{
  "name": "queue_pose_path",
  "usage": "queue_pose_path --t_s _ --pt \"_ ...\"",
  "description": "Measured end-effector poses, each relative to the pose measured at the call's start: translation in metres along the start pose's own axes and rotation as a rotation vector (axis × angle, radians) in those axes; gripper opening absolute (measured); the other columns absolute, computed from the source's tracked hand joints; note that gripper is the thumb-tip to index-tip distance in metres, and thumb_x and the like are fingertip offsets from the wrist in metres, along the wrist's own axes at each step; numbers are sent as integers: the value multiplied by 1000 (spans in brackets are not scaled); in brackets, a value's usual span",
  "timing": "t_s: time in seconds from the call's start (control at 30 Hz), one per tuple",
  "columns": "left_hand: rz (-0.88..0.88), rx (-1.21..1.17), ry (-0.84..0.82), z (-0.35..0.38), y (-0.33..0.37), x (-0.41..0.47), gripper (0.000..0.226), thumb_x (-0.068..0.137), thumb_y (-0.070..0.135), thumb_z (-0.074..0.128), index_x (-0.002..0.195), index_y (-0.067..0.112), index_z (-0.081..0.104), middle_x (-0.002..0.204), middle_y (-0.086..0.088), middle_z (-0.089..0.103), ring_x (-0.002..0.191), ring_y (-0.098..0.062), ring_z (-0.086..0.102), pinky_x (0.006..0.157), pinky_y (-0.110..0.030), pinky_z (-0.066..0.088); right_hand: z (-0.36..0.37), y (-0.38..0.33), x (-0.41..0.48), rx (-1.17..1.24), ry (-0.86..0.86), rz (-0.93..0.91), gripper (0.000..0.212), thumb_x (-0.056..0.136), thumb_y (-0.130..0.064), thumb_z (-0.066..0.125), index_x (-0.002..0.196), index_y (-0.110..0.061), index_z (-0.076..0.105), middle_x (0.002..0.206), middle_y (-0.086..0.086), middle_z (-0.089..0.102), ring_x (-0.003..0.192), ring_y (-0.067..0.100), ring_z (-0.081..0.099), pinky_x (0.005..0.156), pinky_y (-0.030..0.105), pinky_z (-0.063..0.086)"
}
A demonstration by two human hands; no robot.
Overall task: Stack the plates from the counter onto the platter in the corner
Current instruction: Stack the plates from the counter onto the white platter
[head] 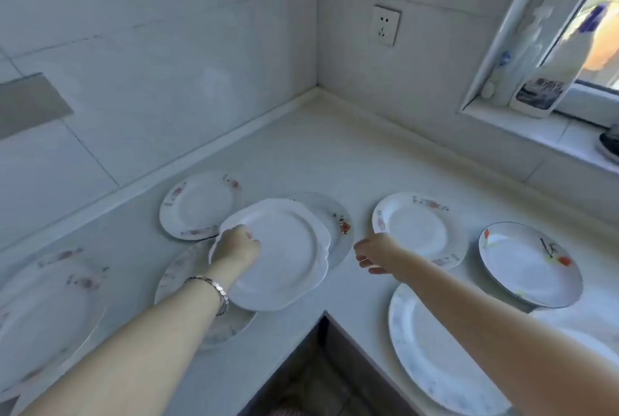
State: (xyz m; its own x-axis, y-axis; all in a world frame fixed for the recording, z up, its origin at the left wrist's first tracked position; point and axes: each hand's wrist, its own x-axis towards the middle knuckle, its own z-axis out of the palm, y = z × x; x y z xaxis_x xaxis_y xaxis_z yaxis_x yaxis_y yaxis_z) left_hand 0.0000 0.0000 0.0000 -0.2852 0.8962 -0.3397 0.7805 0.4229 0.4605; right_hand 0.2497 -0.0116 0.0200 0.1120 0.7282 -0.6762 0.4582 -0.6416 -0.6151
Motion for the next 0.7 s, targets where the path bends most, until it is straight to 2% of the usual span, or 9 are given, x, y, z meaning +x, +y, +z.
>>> queue_pose_path --t_s 0.07,0.17,0.2,0.27,0.37,0.47,0.53,0.63,0.7 --pt "-140 -5 41 2 -16 15 43 81 17 53 122 4 54 129 -23 54 117 -38 53 94 -39 46 9 -6 17 21 37 23 9 87 -11 48 92 -9 55 79 5 53 74 17 53 63 24 46" --pt "-378 -125 30 7 -39 32 56 84 21 54 134 2 38 138 -23 40 124 -41 43 100 -41 41 25 -9 47 41 78 45 21 85 -9 50 100 -5 64 83 10 49 79 21 48 63 27 42" --pt "-426 -198 22 11 -47 40 57 84 20 54 134 1 36 139 -24 38 123 -41 43 98 -41 42 30 -10 56 38 103 69 16 83 -8 50 92 -5 63 81 10 47 76 21 46 62 27 39" --pt "-466 -370 1 15 -61 54 53 85 17 54 132 -2 39 133 -23 47 113 -38 53 86 -39 46 39 -9 70 49 147 143 7 83 -12 51 77 -9 51 72 9 42 65 21 41 63 27 35" --pt "-504 -612 -87 18 -81 67 44 87 19 56 126 -2 50 112 -18 61 90 -30 55 74 -33 45 47 -2 88 172 178 275 16 87 -20 53 89 -5 49 70 7 43 68 21 46 70 31 40" --pt "-620 -880 -227 25 -97 76 38 86 31 58 119 10 60 105 -10 65 93 -27 60 69 -30 49 54 3 100 365 201 334 14 88 -15 54 93 -2 52 69 9 49 64 20 50 67 31 46" --pt "-570 -962 -305 28 -95 81 28 91 35 51 106 16 64 104 -11 68 92 -27 63 68 -31 53 59 4 106 524 212 352 13 88 -11 56 96 0 53 72 12 53 65 21 52 72 33 51" --pt "-501 -1038 -277 33 -84 78 32 99 33 39 109 12 61 97 -13 68 87 -26 63 68 -29 53 64 4 112 617 206 375 24 85 -6 62 106 2 55 83 16 58 76 28 59 83 37 52" --pt "-566 -1062 -203 40 -85 74 47 94 53 34 108 18 62 99 -8 69 90 -27 64 75 -35 56 64 5 113 595 198 391 32 81 0 64 111 7 55 82 17 58 86 31 59 87 39 52"
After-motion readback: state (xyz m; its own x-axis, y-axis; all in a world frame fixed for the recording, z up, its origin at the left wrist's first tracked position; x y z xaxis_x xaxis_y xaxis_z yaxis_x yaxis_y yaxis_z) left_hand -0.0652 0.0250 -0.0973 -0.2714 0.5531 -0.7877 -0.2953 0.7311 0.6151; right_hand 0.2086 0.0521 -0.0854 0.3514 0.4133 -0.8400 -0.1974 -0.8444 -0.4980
